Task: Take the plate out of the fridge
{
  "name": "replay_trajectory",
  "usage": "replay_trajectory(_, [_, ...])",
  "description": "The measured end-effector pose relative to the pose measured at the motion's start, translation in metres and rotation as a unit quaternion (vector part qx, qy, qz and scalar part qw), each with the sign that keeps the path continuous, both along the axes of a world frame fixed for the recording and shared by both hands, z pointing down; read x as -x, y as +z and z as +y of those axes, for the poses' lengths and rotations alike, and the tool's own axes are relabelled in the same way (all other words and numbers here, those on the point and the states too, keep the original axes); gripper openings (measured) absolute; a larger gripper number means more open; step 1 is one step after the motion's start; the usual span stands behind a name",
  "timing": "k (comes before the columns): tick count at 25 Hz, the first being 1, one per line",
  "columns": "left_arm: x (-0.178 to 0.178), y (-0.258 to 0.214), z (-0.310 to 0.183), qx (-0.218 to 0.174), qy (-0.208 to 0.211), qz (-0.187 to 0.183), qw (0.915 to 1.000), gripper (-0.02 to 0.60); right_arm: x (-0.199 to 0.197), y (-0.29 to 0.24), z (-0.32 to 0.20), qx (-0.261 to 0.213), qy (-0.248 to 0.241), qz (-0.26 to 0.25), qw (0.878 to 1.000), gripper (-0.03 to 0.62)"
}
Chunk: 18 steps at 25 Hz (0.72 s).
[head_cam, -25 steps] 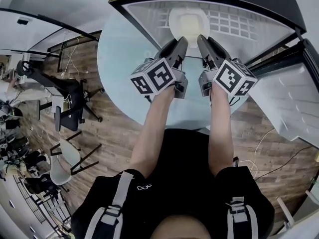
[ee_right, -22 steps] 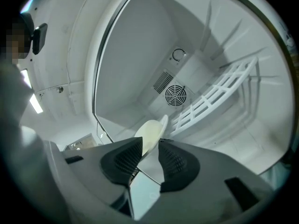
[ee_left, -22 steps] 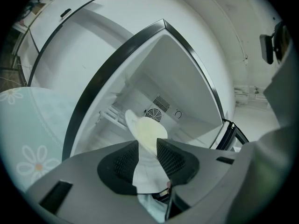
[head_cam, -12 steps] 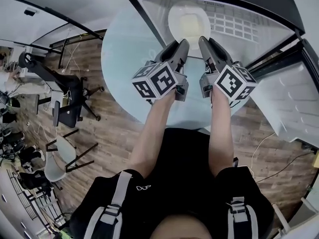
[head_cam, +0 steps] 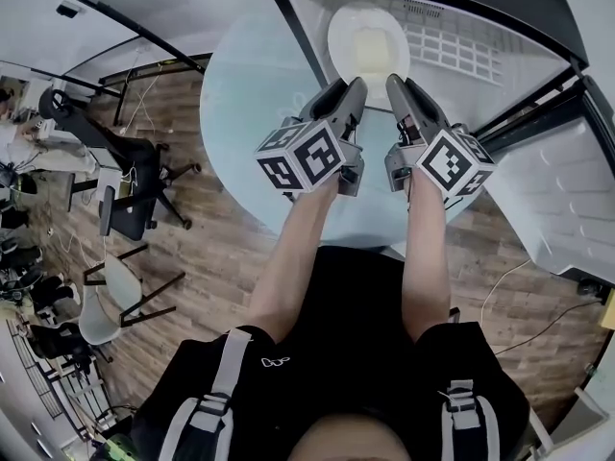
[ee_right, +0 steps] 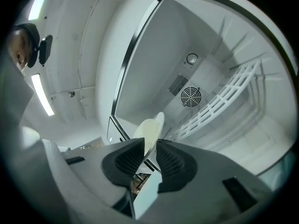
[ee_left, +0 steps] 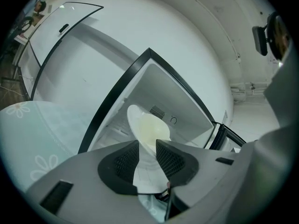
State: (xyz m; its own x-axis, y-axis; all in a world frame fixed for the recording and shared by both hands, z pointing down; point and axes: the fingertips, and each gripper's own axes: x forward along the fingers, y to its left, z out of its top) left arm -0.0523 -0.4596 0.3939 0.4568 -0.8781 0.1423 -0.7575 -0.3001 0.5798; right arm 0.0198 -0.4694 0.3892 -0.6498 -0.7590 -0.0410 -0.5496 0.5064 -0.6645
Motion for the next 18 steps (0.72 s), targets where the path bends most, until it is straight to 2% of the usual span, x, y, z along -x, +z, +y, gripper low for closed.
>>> replay_trajectory(18, [-0.014, 0.009, 0.011, 0.011, 0.015, 0.002, 0.9998, 0.106, -0.014, 0.008, 0.012, 0.012, 0.011, 0.01, 1.0, 0.077])
